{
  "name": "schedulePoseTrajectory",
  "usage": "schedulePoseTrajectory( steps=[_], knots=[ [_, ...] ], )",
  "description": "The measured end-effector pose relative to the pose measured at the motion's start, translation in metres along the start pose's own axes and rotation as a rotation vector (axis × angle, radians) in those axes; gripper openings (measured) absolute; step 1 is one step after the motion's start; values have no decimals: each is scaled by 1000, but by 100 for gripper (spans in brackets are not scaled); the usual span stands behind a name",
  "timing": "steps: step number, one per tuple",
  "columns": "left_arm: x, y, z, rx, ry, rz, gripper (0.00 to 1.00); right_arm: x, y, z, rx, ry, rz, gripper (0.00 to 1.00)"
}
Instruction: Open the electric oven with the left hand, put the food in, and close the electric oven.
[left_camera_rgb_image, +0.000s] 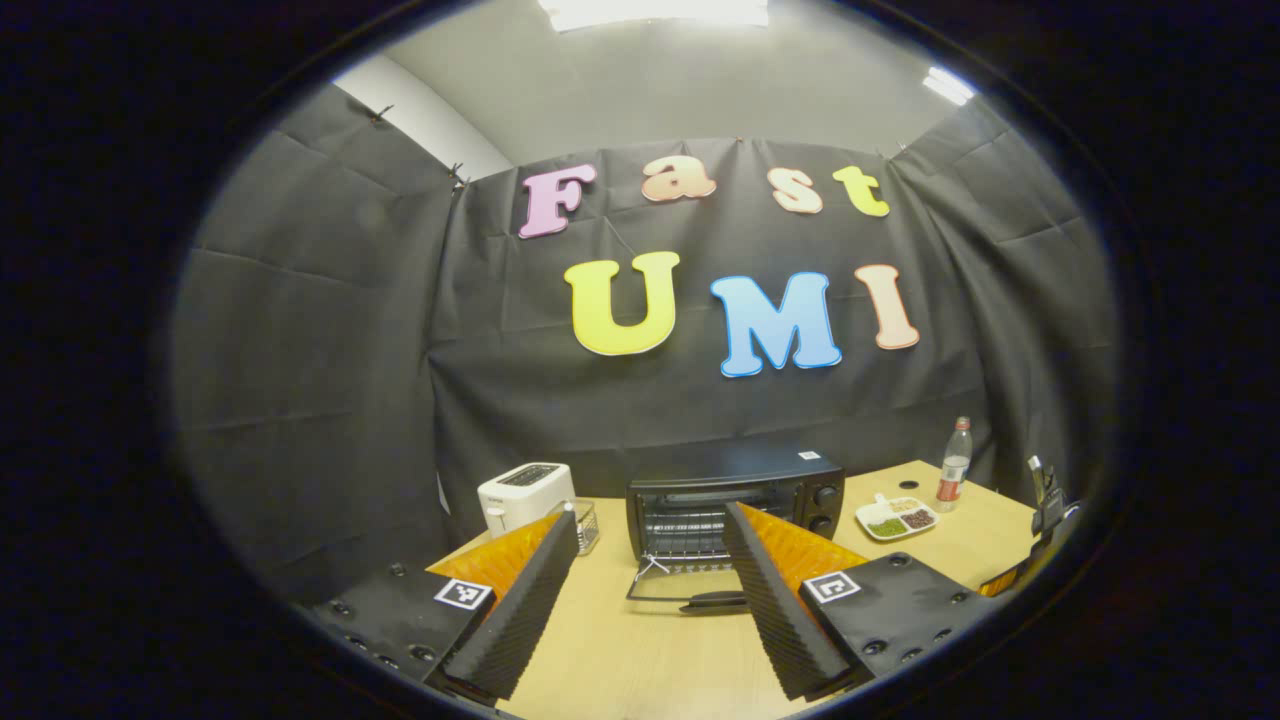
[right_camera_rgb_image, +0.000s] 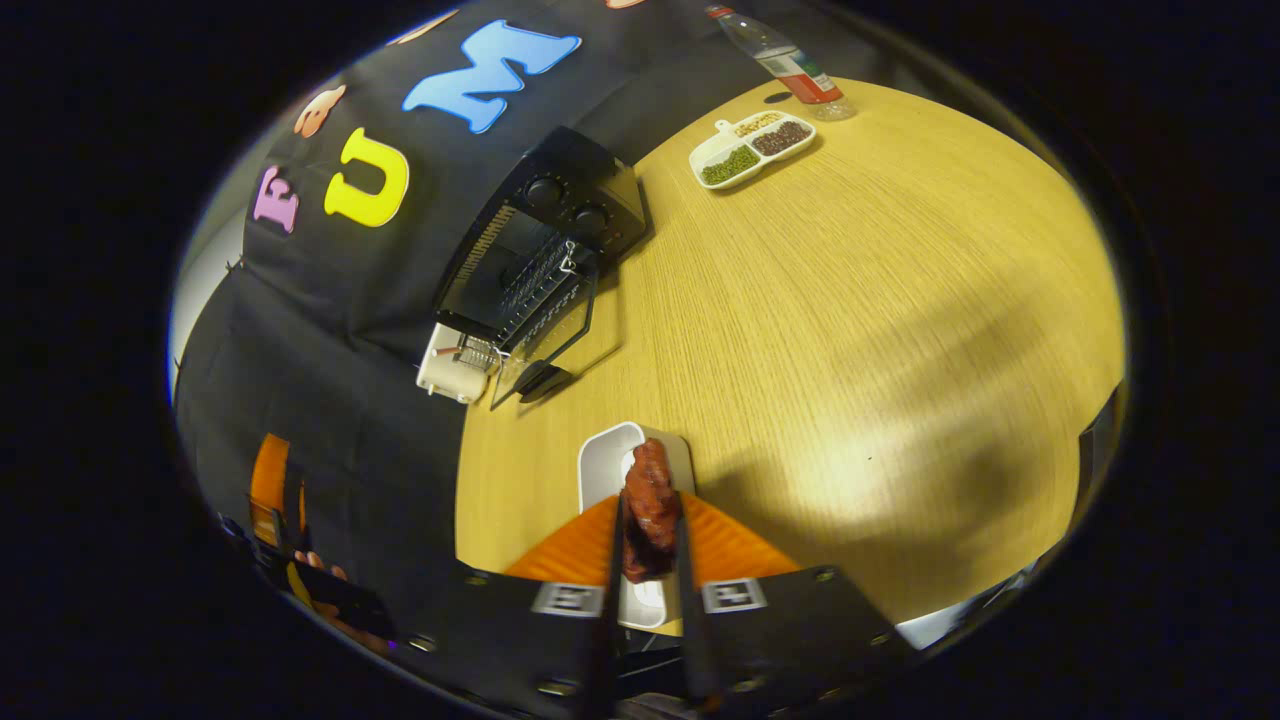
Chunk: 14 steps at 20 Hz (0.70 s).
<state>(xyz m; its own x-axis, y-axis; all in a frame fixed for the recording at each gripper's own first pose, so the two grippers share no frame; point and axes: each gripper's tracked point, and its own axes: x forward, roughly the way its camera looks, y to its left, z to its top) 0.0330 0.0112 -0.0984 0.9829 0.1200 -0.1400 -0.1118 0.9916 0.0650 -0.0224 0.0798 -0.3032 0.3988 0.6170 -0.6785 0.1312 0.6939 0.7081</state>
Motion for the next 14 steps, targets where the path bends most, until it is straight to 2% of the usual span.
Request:
schedulePoseTrajectory(
  steps=[1,2,3,6,14],
  knots=[
    [0,1,0,-8,-1,3,100,-4,2,-1,3,5,8,23],
    [1,1,1,-16,-1,3,100,0,6,1,20,-19,28,22],
    [3,1,1,-17,-1,1,100,-7,9,6,10,-17,34,11],
    [8,4,4,-6,-14,0,100,-6,20,3,-58,-15,40,11],
    [24,11,-5,-26,-3,-6,100,-13,67,35,-89,-93,88,11]
  ],
)
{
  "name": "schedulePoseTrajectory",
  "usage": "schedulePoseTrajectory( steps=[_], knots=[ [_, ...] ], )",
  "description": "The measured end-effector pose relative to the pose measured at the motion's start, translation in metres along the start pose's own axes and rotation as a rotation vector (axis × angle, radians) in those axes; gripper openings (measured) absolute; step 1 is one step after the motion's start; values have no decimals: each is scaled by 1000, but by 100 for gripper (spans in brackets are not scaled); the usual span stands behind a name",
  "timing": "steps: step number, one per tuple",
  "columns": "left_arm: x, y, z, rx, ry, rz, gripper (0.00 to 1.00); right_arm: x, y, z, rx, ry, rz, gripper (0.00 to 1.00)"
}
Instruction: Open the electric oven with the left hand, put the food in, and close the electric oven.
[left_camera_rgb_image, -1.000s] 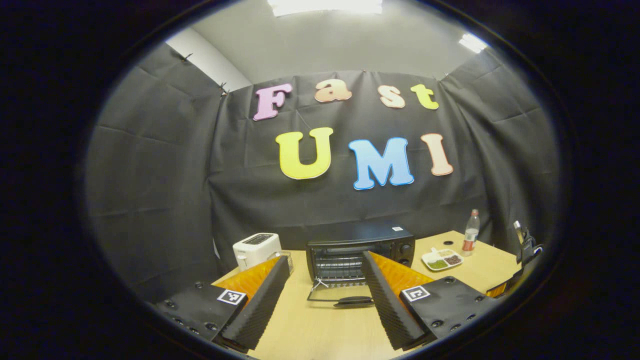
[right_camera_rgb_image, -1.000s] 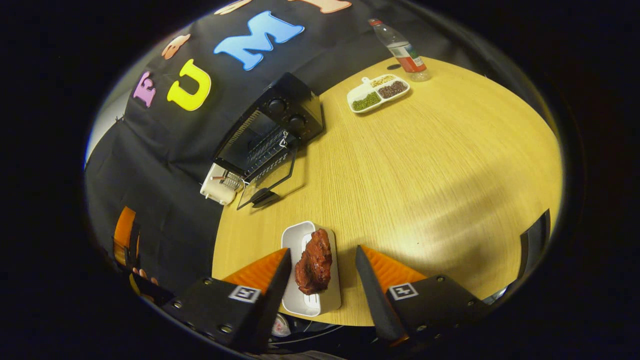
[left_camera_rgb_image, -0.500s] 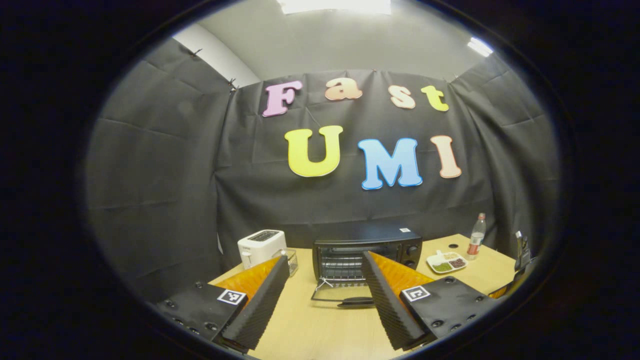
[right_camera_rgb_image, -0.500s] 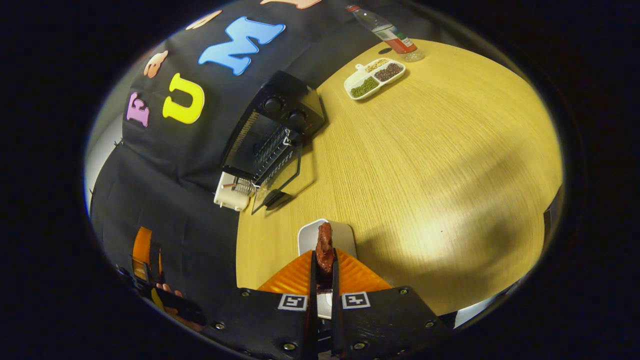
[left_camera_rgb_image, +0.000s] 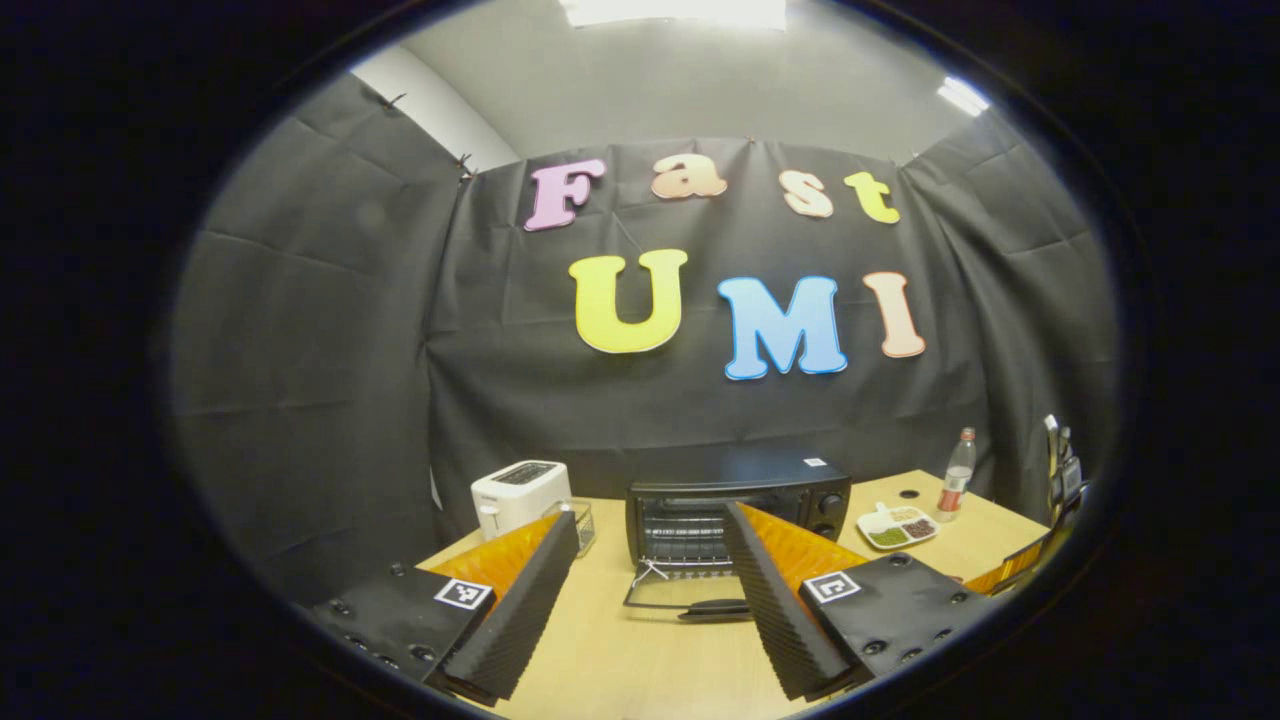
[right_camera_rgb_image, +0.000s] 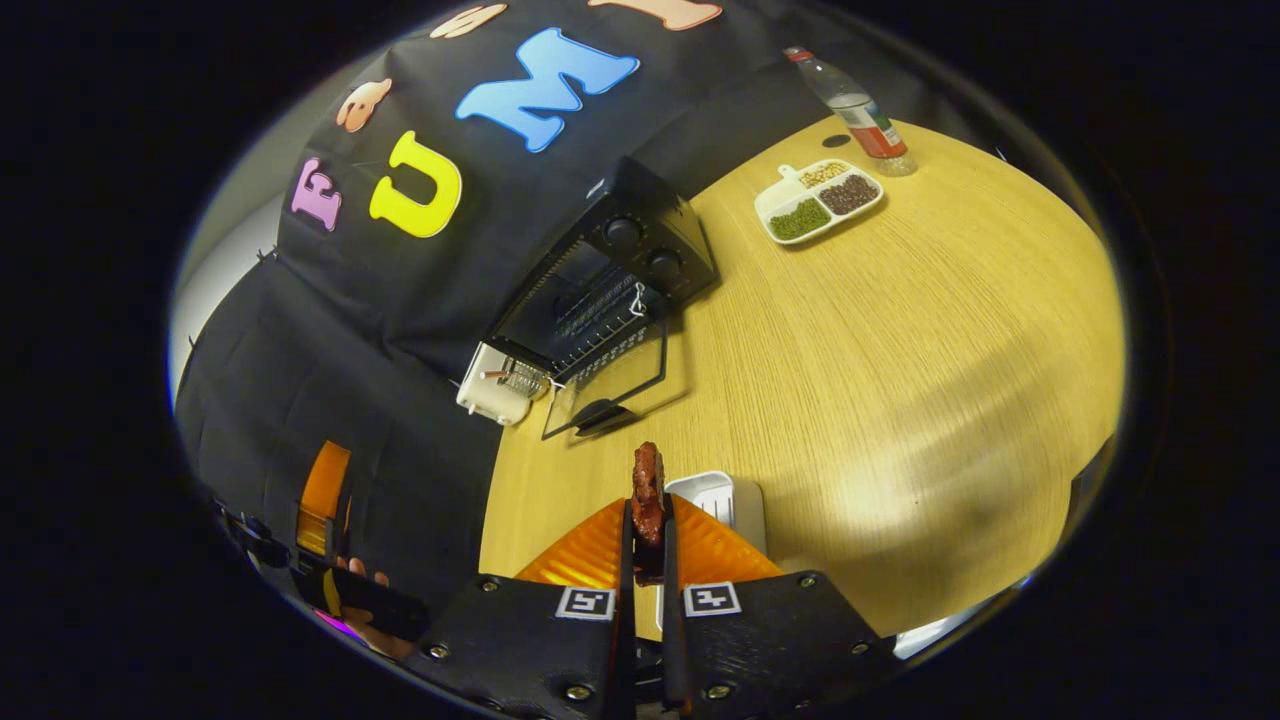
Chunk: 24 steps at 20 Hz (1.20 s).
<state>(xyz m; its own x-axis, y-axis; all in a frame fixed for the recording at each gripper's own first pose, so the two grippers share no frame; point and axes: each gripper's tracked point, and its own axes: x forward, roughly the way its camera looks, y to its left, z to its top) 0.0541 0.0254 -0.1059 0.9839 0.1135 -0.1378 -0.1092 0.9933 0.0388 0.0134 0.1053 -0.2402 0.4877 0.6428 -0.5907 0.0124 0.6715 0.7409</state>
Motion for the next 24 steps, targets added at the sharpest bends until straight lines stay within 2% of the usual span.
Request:
schedulePoseTrajectory(
  steps=[14,16,18,24],
  knots=[
    [51,68,-8,10,14,13,100,88,72,58,17,-136,49,11],
    [58,81,-11,18,15,20,97,103,79,68,27,-161,49,11],
    [61,94,-13,23,20,30,100,122,85,78,31,-184,51,11],
    [71,130,-28,36,56,76,97,174,100,110,40,-255,70,11]
  ],
)
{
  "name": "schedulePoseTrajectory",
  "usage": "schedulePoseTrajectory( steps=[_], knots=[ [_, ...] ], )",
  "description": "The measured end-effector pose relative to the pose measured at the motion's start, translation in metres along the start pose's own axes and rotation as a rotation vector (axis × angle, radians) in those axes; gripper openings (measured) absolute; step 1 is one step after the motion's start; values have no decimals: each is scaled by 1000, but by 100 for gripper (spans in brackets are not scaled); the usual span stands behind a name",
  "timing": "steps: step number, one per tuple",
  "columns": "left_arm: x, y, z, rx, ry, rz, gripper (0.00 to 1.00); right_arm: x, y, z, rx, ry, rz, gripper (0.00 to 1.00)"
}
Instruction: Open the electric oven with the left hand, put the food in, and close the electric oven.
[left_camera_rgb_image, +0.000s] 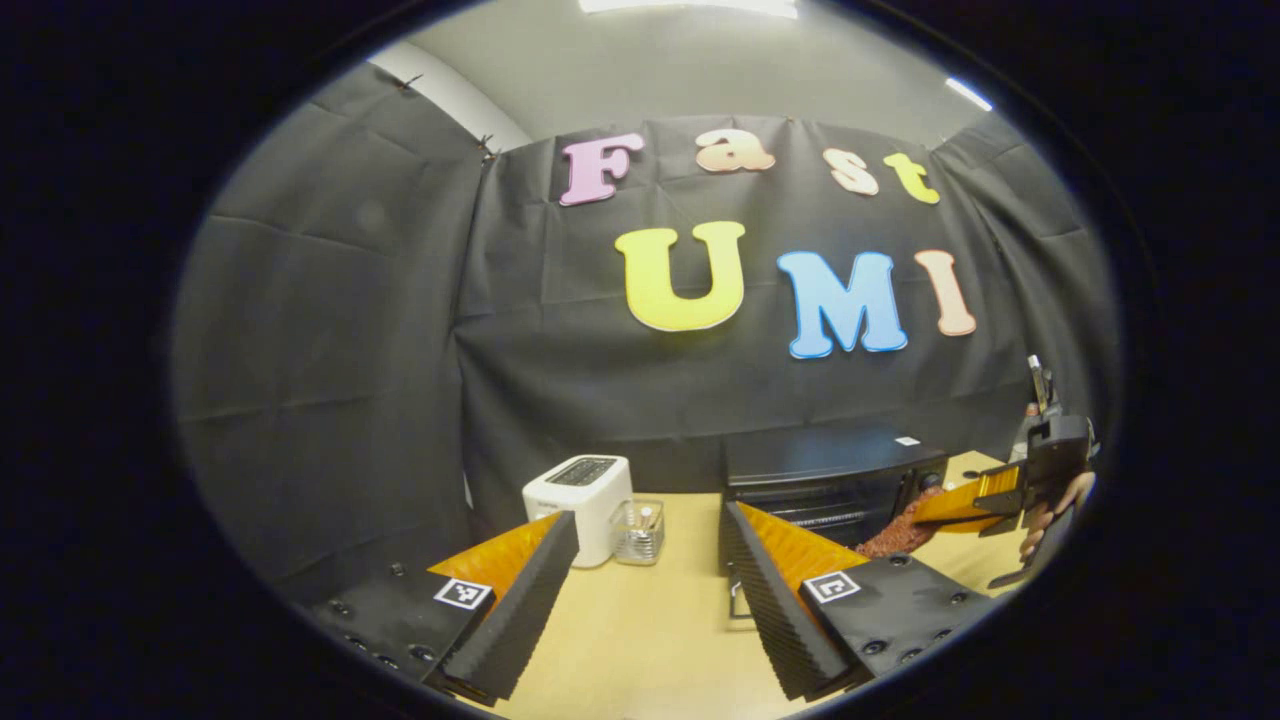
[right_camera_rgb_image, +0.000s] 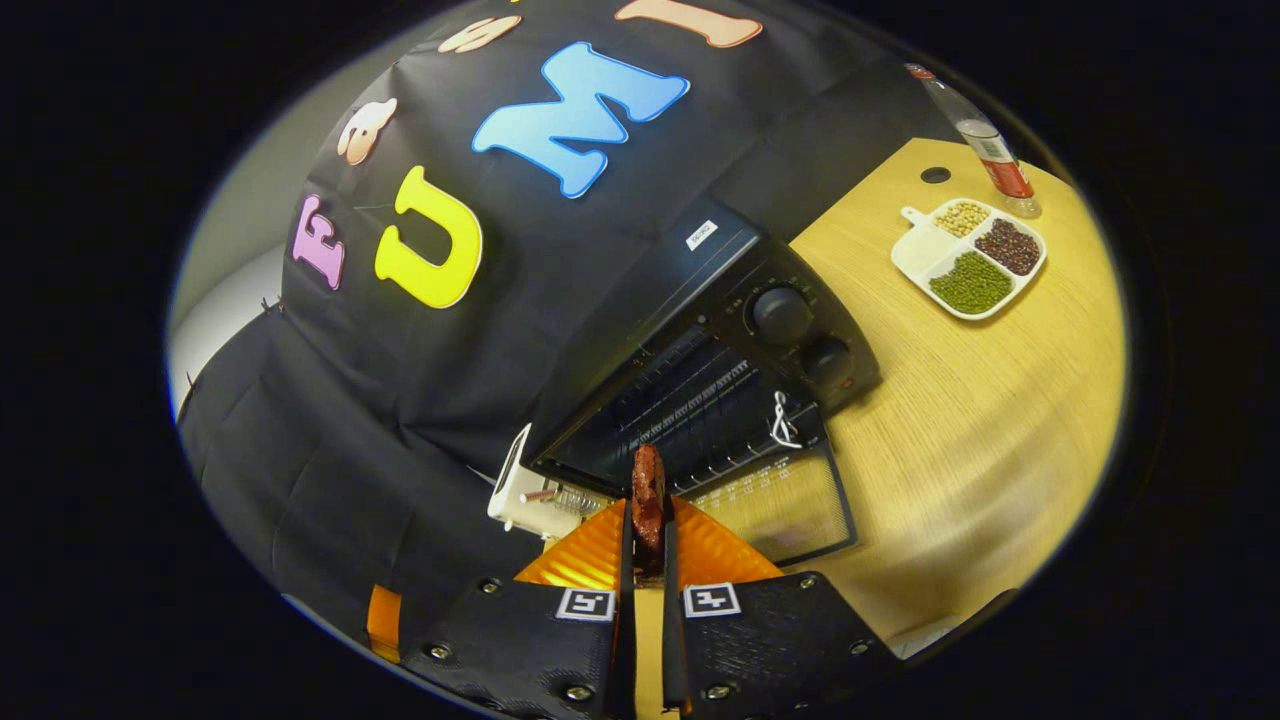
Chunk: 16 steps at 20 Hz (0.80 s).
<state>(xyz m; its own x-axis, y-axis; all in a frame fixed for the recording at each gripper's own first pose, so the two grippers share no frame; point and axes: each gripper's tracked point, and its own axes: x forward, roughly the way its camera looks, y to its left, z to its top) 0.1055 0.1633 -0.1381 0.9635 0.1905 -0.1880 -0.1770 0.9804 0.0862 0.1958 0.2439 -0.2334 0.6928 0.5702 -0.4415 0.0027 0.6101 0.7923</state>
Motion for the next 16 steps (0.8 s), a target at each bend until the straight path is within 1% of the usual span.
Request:
schedulePoseTrajectory(
  steps=[4,7,13,14,15,16],
  knots=[
    [3,20,-9,21,26,31,97,35,0,5,-6,-47,-7,11],
    [2,34,-16,36,48,53,97,58,5,6,-1,-91,7,11],
    [-4,56,-22,62,77,85,97,98,14,-1,14,-122,23,11],
    [-4,57,-24,63,84,86,100,104,14,0,6,-128,24,11],
    [-6,57,-28,65,91,88,100,109,14,1,0,-134,23,10],
    [-6,59,-29,70,95,91,97,114,11,2,-1,-138,10,11]
  ],
)
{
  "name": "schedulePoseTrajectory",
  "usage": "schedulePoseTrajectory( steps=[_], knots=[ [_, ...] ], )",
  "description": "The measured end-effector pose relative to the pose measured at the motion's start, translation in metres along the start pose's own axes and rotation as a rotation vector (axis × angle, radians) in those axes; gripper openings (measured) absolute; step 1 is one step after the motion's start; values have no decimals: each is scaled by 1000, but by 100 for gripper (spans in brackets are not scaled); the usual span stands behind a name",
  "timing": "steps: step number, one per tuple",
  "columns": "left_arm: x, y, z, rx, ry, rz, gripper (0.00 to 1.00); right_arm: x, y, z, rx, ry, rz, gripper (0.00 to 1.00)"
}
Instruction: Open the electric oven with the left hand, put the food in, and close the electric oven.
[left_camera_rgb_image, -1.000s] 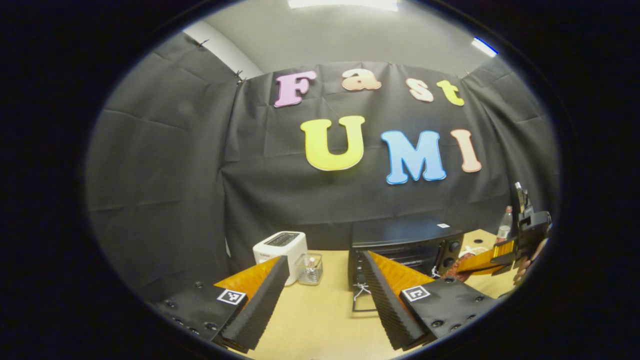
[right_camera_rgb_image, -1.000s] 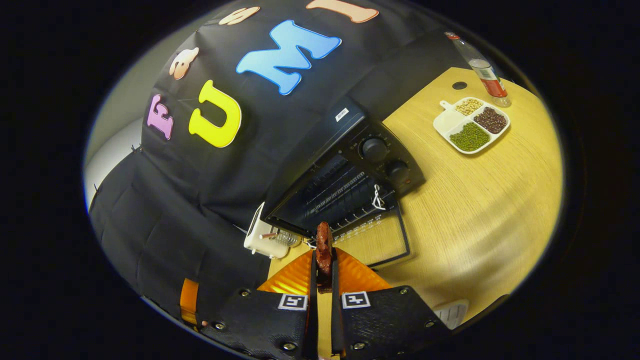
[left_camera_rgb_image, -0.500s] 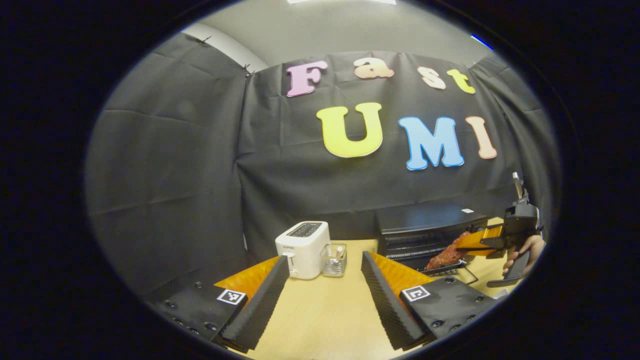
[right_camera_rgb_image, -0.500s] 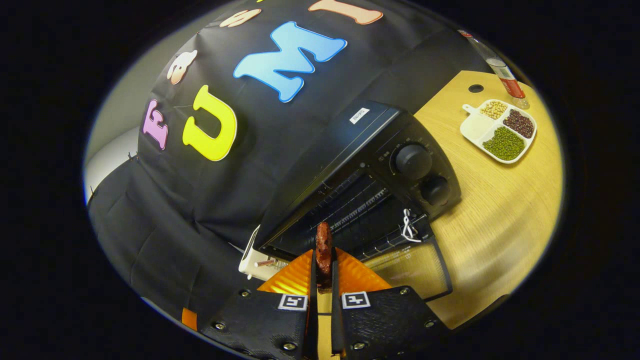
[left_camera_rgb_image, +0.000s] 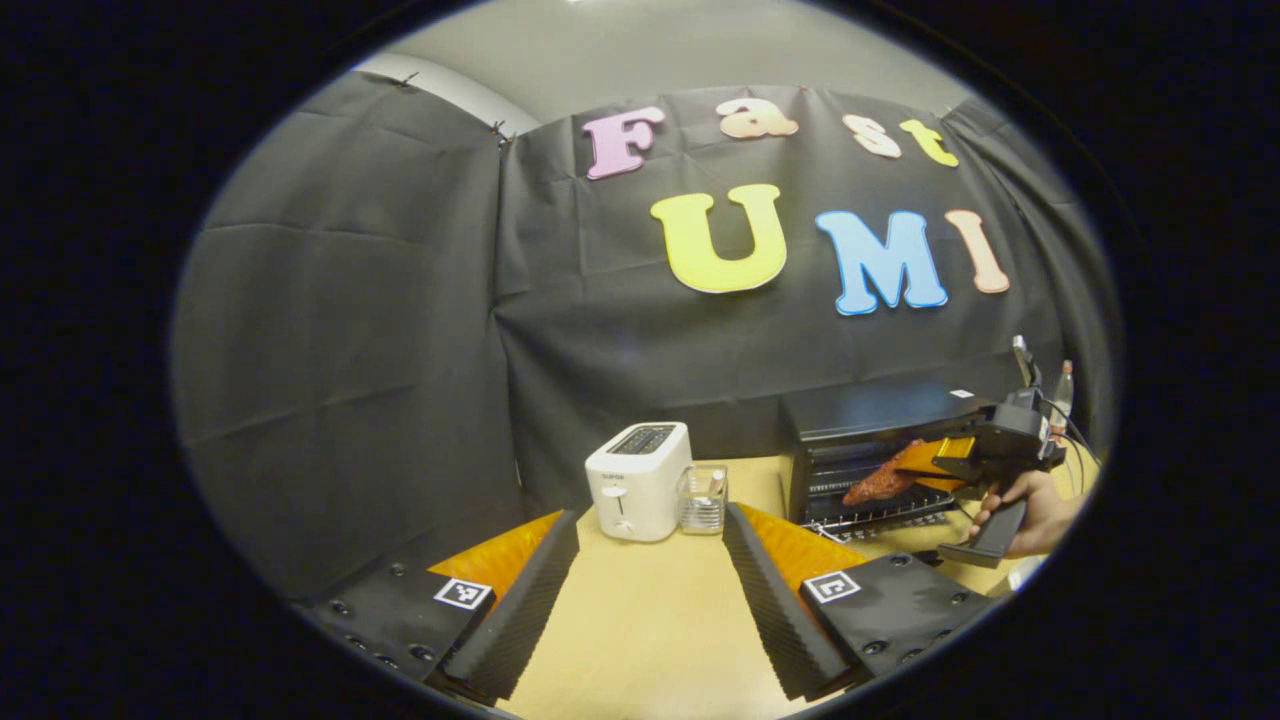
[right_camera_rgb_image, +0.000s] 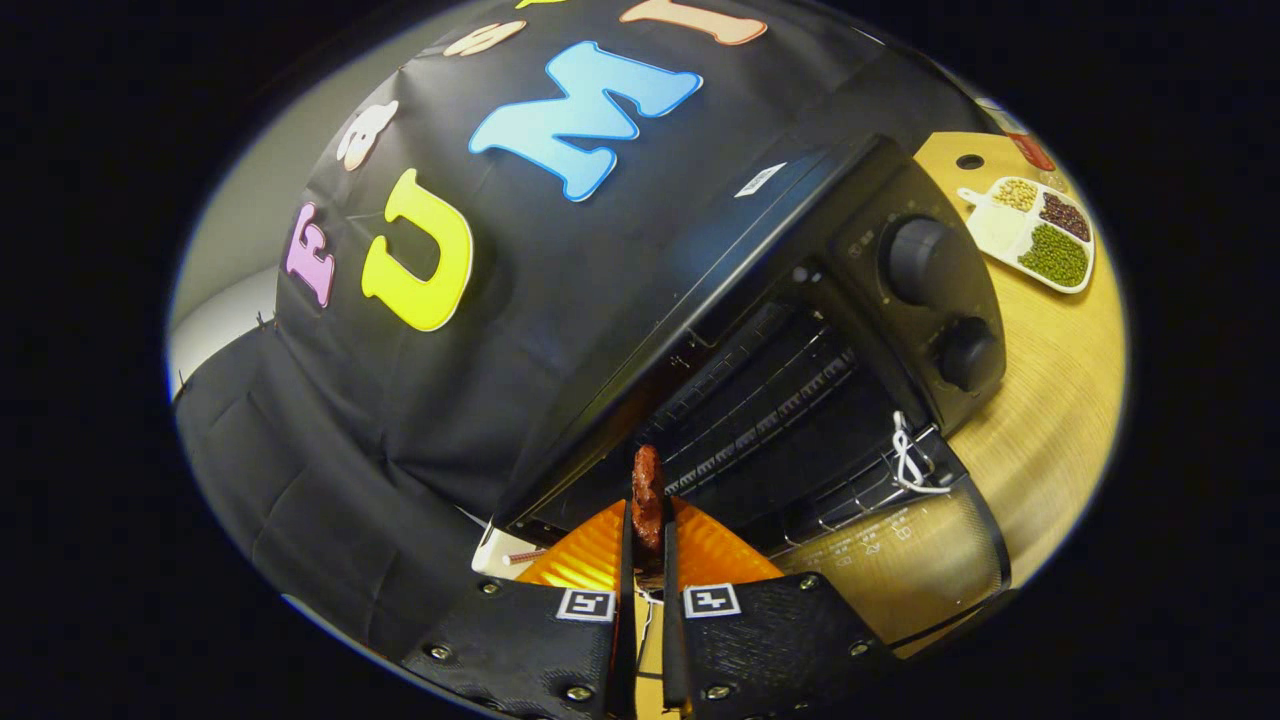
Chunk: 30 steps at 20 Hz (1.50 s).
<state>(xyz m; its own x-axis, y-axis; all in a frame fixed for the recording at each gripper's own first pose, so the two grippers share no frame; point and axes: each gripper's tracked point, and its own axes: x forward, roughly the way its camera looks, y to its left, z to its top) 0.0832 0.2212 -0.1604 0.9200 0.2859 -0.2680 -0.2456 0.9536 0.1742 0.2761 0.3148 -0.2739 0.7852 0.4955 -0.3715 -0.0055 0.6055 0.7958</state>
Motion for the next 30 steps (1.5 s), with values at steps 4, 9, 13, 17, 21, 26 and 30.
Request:
schedulePoseTrajectory(
  steps=[4,9,13,17,21,26,30],
  knots=[
    [-4,1,1,15,5,11,97,9,-11,3,-39,-15,-29,11],
    [-7,0,-1,12,11,18,100,14,-35,1,-121,0,-133,24],
    [-9,-3,-2,17,12,13,100,6,-42,16,-196,-42,-183,34],
    [-10,-16,-2,5,11,-17,94,-10,-36,27,-268,-61,-170,98],
    [-8,-47,0,-1,-1,-71,93,-49,-18,36,-385,-76,-140,98],
    [-10,-105,-8,-44,17,-173,99,-116,14,63,-531,-150,-86,98],
    [-9,-152,-28,-56,72,-261,100,-170,21,86,-616,-204,-87,98]
  ],
)
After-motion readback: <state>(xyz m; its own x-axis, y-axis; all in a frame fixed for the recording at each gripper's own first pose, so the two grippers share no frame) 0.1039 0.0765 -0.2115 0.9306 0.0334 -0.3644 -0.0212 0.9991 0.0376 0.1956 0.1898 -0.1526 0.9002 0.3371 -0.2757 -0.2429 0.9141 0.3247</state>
